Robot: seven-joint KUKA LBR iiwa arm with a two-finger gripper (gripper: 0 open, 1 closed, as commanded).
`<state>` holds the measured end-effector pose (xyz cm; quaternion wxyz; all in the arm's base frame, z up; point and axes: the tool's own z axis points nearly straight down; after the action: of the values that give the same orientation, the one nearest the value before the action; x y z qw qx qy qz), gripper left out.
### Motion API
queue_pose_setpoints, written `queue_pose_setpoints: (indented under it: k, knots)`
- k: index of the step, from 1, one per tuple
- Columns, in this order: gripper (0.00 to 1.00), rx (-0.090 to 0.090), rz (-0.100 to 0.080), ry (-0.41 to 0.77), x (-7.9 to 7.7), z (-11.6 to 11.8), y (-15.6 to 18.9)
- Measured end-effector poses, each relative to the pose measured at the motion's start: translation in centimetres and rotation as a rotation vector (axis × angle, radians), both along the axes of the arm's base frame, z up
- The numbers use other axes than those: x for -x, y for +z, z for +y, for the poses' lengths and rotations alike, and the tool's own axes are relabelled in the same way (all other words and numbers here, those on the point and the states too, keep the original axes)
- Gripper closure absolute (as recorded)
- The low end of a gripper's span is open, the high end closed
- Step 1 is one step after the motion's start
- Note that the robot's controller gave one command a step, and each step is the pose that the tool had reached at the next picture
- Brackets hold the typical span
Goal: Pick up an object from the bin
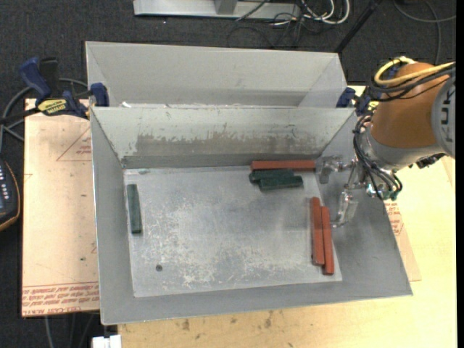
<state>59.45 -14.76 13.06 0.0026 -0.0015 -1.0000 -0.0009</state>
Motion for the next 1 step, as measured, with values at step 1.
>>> queue_pose_setpoints:
  k: [1]
  knots:
    - [0.0, -0.001, -0.003, 0.392, 9.63, 0.75, -4.64]
